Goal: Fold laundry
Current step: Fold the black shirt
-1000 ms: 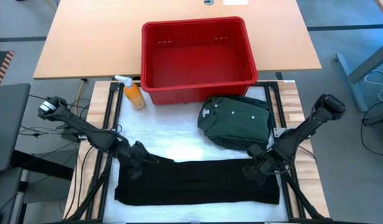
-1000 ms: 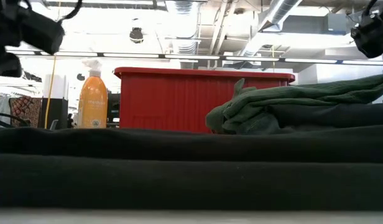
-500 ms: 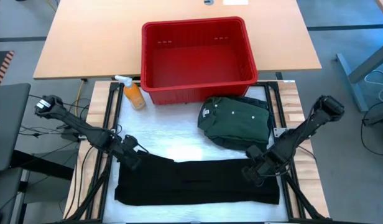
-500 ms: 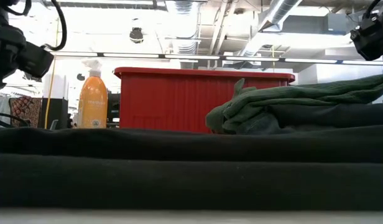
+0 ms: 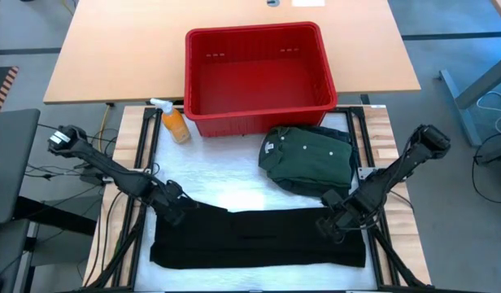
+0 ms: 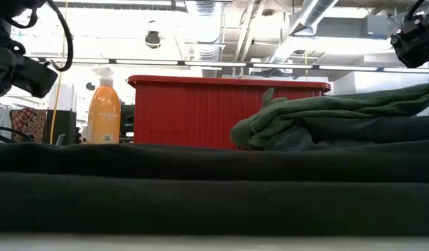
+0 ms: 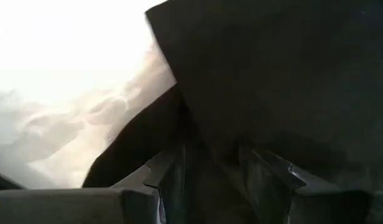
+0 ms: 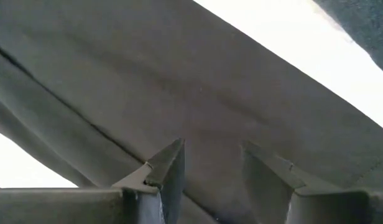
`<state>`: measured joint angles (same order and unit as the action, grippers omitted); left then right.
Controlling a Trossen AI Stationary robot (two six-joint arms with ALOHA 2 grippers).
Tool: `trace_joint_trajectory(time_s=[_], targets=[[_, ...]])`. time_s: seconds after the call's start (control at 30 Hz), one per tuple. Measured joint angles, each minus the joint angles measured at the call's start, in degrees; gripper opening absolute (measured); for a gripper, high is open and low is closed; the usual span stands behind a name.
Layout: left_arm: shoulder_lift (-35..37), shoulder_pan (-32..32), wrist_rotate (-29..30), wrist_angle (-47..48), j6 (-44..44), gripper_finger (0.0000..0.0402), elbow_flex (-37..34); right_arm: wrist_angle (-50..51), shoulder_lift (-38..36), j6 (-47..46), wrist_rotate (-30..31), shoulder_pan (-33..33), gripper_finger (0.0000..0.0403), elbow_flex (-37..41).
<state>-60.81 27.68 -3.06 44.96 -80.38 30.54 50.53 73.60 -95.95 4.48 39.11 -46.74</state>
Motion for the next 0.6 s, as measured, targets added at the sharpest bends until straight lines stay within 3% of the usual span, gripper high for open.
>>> trace_joint_trajectory(time_s=[0.17, 0.37, 0.6], targets=[[-0.33, 0.0, -0.9, -6.09, 2.13, 0.014, -0.01, 0.01, 0.0, 0.47, 0.23, 0.0, 0.0179, 0.0], [-1.21, 0.95, -0.96, -2.52, 1.64, 0.014, -0.01, 0.04, 0.0, 0.47, 0.37, 0.0, 0.0179, 0.0], [-1.21, 2.33, 0.7, -5.89, 1.8, 0.0133, -0.01, 0.03, 0.0, 0.47, 0.41, 0.0, 0.0179, 0.0]])
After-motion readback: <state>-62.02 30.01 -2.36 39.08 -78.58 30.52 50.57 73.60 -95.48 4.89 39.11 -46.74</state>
